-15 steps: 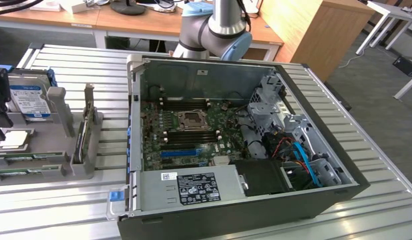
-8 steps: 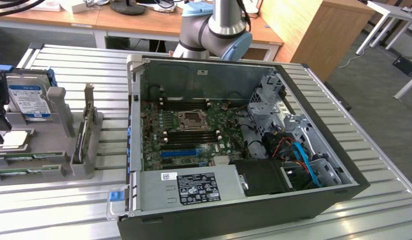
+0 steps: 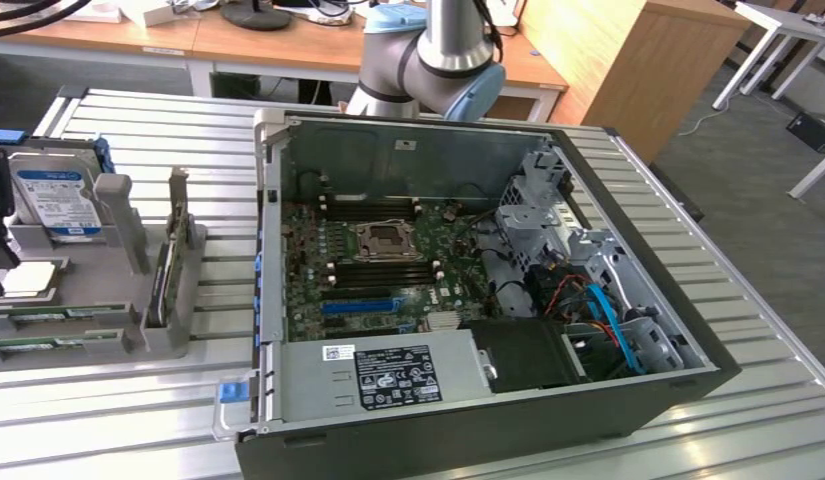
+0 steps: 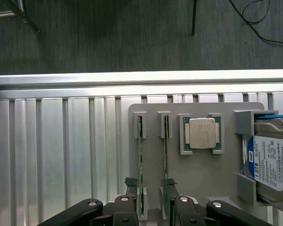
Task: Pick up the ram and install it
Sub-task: 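Pick up the ram and move it above insertion slot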
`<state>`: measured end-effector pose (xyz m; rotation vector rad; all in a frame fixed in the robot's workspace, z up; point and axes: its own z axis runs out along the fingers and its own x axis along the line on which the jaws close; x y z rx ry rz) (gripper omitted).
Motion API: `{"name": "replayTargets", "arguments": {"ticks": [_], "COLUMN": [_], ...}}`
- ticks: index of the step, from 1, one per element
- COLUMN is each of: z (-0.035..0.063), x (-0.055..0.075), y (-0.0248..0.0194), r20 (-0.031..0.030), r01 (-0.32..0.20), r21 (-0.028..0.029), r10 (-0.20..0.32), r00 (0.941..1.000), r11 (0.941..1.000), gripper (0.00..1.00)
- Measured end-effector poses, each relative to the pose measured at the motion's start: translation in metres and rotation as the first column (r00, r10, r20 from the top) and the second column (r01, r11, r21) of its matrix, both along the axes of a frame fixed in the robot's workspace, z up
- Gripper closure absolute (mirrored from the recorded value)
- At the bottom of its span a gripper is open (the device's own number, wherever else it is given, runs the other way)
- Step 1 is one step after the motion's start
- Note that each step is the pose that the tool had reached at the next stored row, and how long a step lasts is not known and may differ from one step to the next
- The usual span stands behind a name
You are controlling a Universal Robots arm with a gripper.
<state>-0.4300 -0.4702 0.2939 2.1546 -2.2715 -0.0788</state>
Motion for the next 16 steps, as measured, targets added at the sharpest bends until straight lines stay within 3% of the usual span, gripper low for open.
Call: {"name": "replayTargets", "arguments": {"ticks": [16], "z": [-0.018], "x": [0.0], "y": [-0.0001], "r20": [0.0], "r01": [0.0], "r21": [-0.0001], "r10": [0.0], "r00": [1.0], "r11": [1.0], "gripper": [0.64]}}
